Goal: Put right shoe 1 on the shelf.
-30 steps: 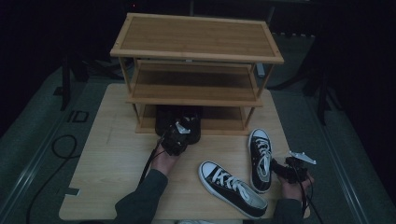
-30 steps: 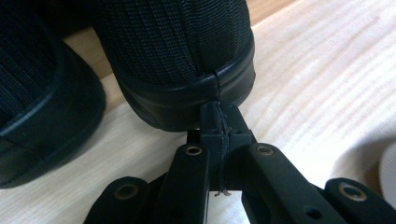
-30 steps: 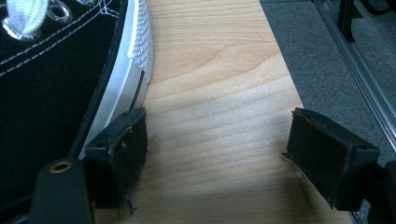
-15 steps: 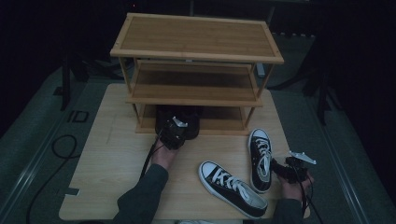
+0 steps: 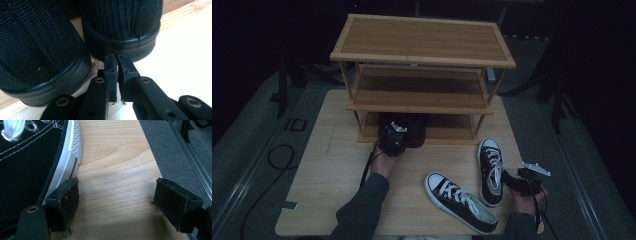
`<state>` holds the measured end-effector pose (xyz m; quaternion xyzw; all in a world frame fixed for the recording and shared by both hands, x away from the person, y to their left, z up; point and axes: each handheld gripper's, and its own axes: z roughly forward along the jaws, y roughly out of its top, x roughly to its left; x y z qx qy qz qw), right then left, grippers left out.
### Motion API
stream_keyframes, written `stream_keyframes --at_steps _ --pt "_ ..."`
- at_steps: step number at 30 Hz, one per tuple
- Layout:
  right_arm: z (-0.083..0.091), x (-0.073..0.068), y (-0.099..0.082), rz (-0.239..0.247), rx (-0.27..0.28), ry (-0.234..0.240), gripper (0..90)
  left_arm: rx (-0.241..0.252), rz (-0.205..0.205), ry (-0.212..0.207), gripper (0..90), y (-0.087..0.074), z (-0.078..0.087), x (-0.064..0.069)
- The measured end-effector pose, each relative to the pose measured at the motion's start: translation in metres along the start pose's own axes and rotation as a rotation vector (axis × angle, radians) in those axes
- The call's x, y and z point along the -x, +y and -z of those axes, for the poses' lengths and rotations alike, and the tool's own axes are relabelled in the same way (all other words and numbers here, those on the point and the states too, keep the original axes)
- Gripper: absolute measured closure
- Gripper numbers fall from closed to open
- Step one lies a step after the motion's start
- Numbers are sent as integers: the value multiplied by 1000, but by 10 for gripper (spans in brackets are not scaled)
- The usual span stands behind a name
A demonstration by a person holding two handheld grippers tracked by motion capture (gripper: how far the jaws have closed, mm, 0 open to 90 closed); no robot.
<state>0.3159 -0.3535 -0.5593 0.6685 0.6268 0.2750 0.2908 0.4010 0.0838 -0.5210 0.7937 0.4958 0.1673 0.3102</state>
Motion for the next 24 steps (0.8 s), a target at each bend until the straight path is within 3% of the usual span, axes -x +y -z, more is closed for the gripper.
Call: stream_keyframes --at_steps 7,10,24 --pt "0 0 0 0 0 0 198 43 -14 -48 721 -17 16 -6" --pt "0 0 0 0 0 0 198 40 -21 -47 681 -27 20 -11" --pt "0 0 0 5 1 2 198 59 -33 -65 615 -55 23 -21"
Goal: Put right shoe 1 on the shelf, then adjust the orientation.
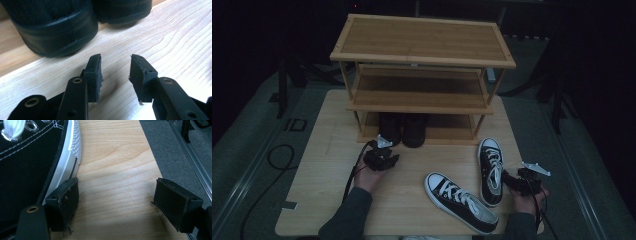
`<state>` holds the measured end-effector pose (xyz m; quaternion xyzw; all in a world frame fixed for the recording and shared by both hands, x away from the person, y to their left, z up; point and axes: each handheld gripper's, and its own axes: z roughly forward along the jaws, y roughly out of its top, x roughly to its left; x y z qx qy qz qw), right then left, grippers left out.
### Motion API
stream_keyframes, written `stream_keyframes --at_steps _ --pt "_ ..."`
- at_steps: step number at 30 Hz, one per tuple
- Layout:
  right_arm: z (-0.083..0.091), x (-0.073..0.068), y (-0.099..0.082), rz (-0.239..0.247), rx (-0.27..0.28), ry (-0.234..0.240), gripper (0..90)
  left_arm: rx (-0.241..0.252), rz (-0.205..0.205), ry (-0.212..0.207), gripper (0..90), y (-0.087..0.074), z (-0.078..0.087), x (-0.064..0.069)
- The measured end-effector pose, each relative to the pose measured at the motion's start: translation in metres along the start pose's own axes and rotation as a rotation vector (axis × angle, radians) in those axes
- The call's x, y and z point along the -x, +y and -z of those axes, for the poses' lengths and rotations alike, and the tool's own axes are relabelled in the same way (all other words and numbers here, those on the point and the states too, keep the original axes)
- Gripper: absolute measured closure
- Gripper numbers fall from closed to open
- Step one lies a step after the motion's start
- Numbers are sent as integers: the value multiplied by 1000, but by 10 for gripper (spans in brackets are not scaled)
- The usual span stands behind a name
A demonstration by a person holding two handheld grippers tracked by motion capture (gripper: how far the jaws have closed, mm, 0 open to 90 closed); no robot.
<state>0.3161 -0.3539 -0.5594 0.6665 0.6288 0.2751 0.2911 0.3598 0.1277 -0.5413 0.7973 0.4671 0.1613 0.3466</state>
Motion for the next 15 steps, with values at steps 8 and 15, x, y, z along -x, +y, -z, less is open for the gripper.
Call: stream_keyframes --at_steps 8,15 --pt "0 1 0 5 -1 5 198 -3 15 3 611 -7 -1 -2" --pt "0 1 1 8 -10 5 200 4 12 -10 608 -6 -2 2"
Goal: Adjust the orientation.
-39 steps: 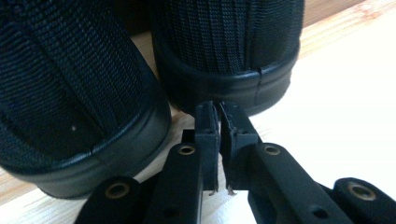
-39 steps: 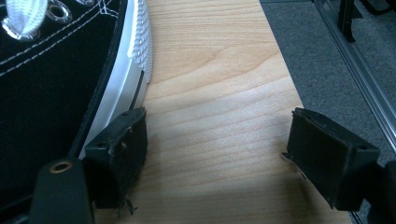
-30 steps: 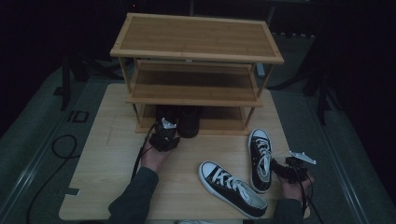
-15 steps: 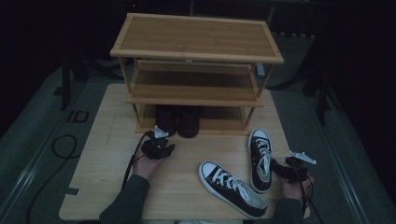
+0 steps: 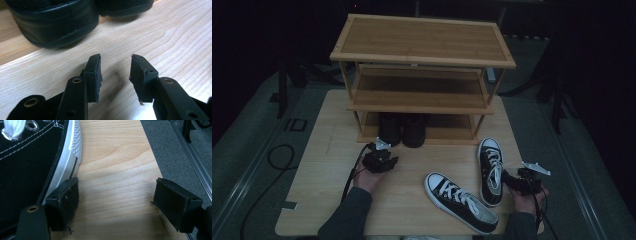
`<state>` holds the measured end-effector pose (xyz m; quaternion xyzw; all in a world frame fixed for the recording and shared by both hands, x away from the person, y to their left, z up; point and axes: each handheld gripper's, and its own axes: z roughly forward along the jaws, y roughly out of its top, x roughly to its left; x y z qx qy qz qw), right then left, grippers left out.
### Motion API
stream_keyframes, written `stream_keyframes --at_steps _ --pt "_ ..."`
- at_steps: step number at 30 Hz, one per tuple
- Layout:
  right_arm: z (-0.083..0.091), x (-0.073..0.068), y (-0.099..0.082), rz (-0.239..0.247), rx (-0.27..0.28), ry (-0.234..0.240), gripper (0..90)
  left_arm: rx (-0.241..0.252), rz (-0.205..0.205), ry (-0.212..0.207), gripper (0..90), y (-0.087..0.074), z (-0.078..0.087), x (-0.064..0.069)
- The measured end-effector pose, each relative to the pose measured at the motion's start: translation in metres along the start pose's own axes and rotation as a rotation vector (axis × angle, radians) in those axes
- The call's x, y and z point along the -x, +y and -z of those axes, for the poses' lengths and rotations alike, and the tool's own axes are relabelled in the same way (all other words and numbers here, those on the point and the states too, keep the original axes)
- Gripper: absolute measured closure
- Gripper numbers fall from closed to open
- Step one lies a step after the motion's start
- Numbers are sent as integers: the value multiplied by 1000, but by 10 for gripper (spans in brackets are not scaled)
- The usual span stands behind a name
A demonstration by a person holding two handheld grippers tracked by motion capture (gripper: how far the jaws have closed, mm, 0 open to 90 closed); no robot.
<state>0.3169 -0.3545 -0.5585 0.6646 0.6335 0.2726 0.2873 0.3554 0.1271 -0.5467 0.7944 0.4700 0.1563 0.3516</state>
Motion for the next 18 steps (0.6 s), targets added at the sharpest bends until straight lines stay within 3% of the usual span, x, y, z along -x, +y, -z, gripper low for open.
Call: stream_keyframes --at_steps 7,11,12,15,18 --pt "2 0 2 5 -22 12 243 -7 -19 -14 602 1 -4 7" --pt "10 0 2 -1 -20 16 418 -11 -29 -22 601 2 -6 11" --pt "10 0 2 -1 -20 16 418 -11 -29 -22 601 2 -6 11" --pt "20 0 5 10 22 12 488 -14 -29 -25 601 2 -7 11" --pt "28 0 11 19 59 42 534 -16 -33 -24 601 1 -7 12"
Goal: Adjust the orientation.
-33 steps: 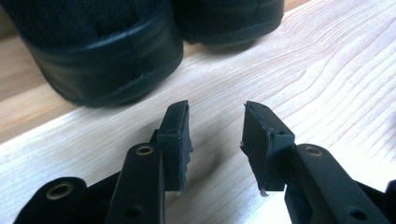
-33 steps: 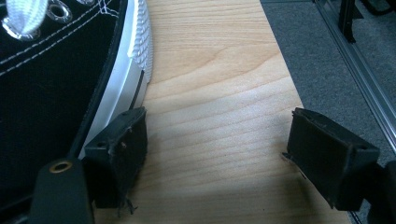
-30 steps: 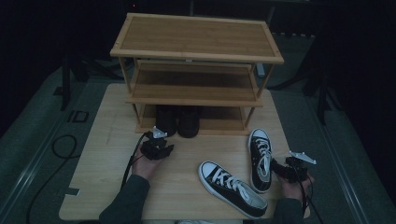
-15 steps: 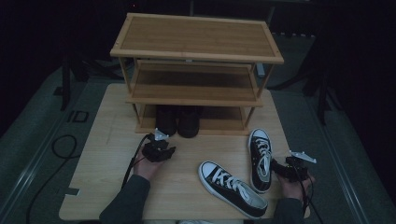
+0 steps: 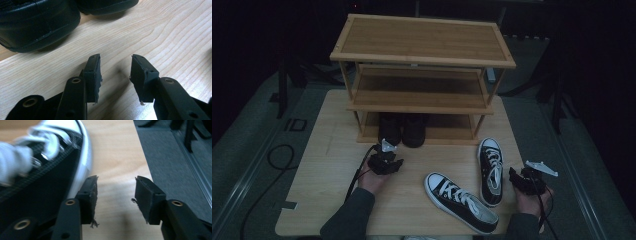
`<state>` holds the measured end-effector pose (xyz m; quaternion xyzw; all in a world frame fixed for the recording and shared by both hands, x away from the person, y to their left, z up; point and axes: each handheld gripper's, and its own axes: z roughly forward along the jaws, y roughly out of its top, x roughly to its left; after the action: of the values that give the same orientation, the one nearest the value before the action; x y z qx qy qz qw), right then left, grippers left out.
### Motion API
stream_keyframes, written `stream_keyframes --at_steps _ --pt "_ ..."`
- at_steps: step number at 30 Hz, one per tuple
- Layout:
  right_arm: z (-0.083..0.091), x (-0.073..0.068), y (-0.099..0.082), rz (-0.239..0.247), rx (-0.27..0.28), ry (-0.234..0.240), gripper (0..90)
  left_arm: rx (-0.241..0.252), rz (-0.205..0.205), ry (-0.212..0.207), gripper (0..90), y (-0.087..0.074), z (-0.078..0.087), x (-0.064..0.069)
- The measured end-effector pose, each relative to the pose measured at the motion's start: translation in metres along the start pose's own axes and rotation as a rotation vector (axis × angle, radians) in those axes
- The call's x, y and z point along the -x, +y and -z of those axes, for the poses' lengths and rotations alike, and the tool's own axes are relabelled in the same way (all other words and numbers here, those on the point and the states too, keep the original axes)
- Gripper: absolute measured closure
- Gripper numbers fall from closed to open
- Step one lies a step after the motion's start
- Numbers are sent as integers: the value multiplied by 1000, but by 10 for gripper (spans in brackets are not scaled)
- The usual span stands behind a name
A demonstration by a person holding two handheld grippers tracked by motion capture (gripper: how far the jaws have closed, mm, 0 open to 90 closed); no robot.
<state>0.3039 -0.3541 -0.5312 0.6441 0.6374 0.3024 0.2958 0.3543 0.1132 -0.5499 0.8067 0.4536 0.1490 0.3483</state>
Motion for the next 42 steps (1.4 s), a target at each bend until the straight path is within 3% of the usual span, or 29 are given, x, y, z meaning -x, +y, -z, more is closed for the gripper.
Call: stream_keyframes --at_steps 7,12,14,20,24,30,42 --pt "13 -2 13 57 14 96 678 -4 3 -1 599 0 -1 0" --pt "26 -6 25 113 37 173 868 -7 -1 -3 600 0 -2 1" --pt "32 -9 30 134 40 211 896 -5 -1 -4 599 0 -2 2" --pt "41 -21 33 187 36 273 870 16 -9 -19 600 5 1 7" --pt "51 -35 27 248 12 350 866 21 -34 -29 603 12 2 14" --pt "63 -50 23 309 -2 413 863 30 -62 -44 603 21 0 23" --pt "82 -72 10 424 -61 533 850 33 -105 -66 637 46 -18 39"
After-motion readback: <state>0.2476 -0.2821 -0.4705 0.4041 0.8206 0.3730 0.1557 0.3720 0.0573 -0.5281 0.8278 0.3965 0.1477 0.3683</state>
